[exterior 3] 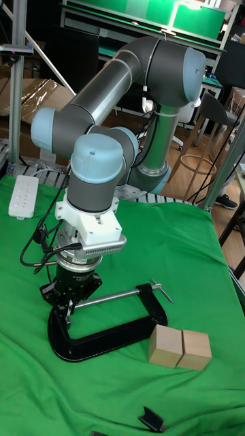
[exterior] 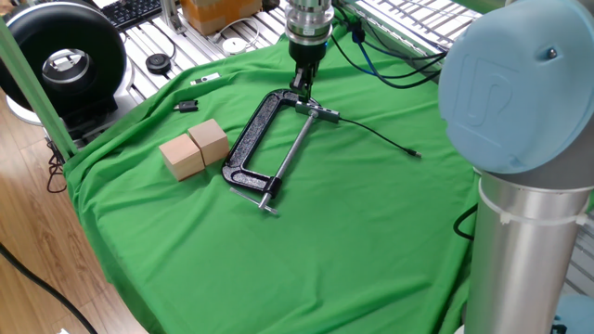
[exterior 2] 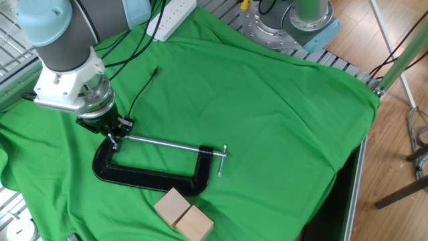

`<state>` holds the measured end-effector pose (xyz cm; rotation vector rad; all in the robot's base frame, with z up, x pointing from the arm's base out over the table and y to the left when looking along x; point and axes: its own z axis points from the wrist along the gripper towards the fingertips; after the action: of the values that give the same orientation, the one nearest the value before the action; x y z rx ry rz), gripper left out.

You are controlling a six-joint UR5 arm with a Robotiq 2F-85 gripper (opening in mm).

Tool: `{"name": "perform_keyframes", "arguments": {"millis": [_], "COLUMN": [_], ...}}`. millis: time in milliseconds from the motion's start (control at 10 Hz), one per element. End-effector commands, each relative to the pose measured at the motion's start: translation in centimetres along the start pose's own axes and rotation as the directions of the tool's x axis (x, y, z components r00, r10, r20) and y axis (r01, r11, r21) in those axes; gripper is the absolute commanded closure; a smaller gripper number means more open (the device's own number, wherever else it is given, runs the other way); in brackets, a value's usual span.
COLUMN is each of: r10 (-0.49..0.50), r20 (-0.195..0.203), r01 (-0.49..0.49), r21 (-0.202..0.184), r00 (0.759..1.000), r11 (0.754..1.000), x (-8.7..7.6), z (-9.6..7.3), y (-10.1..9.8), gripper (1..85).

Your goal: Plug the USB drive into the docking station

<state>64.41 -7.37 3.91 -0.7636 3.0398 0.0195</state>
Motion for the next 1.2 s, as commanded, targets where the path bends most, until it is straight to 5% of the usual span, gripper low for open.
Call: {"name": "perform_keyframes", "arguments": {"millis": [0,1100], "r10": [0.007,0.006], "r20": [0.009,0.021], "r01": [-0.007,-0.007], "r21": [-0.009,0.011], "r00": [1.0,1.0], "r11": [1.0,1.0], "x": [-0.1,-0.1], "z": [0.1,1.1], "y": [0.1,-0.2], "gripper": [84.0,84.0]}}
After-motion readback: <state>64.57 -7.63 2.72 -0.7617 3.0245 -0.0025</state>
